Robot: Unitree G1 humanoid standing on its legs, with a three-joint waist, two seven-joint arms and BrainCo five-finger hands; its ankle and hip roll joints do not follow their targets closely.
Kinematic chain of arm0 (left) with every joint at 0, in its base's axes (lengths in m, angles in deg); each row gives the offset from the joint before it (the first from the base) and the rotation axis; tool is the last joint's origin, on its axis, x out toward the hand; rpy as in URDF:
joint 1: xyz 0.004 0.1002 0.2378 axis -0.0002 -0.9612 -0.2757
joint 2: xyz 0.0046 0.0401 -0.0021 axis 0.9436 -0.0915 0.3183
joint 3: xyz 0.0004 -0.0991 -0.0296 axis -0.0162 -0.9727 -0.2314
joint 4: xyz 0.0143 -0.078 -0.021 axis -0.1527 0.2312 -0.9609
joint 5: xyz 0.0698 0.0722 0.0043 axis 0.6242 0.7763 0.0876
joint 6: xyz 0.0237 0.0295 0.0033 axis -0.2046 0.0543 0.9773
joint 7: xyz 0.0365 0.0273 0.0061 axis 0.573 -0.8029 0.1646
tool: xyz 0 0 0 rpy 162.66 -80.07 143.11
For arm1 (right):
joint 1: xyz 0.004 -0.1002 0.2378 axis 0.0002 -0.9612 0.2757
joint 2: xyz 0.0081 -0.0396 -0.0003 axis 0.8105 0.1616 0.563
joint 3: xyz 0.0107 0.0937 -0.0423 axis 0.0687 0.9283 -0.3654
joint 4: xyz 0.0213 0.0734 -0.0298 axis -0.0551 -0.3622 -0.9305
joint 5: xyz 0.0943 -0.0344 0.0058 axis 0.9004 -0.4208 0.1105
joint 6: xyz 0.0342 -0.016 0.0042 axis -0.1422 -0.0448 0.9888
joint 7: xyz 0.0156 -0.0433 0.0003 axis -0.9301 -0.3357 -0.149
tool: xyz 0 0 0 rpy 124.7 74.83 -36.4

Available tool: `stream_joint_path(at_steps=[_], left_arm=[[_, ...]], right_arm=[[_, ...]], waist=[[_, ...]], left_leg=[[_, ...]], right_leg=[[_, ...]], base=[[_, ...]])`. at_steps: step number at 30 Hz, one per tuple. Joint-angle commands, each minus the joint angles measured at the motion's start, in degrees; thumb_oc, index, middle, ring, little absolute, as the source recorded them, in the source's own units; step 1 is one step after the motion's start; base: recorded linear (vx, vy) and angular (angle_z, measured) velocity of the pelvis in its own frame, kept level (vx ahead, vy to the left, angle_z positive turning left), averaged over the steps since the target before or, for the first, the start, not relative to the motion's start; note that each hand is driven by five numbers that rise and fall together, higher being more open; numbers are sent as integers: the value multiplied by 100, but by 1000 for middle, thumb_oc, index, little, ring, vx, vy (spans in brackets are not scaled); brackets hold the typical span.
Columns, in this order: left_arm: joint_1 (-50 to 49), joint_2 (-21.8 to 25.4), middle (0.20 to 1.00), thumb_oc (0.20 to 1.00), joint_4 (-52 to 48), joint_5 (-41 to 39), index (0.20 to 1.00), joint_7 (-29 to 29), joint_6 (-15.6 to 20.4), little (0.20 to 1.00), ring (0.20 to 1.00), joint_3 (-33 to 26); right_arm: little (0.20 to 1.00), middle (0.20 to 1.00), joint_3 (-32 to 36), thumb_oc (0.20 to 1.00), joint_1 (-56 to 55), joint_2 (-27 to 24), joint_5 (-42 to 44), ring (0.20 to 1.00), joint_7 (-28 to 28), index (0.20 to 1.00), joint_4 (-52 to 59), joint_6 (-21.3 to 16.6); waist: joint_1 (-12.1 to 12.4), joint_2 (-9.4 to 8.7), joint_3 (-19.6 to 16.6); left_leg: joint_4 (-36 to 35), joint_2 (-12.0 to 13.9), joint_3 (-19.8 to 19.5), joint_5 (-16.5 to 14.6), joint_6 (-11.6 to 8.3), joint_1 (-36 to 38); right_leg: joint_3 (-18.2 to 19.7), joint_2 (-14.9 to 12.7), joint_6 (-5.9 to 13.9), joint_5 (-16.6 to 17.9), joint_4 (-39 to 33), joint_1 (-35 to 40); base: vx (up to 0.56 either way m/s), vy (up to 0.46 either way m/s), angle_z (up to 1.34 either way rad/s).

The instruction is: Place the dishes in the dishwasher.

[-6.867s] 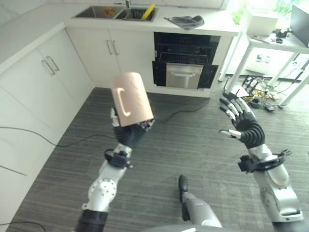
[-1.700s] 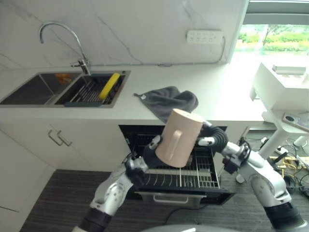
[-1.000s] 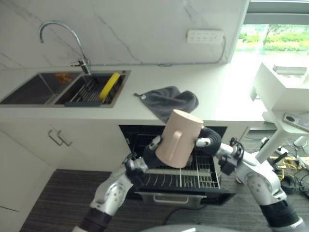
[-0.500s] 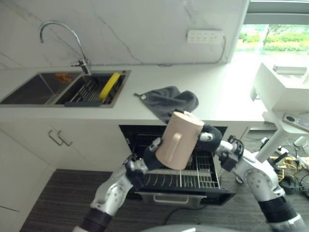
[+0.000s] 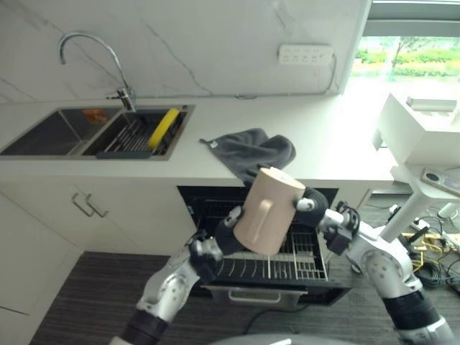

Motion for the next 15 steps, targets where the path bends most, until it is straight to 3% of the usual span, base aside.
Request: stream_joint_path(at_steps=[1,15], left_arm=[[610,15,200,200,180,-129,200,26,226,200,200,45],[601,3,200,200,212,-150,200,-23,254,200,200,34]], right_arm=[[1000,1000,58,1000,398,429,418,1000,160,1000,164,-90],[1000,1000,-38,1000,398,509,491,1000,223,1000,237,40]], waist=[[119,-265,38],[130,-269,53]], left_leg=[[39,299,-32,-354,-204,292],[39,301,-36,-344,-202,290]], right_leg=[[-275,-496,324,-584,40,354],[-284,-498,322,-577,40,353]], base=[[0,0,0],[0,0,0]])
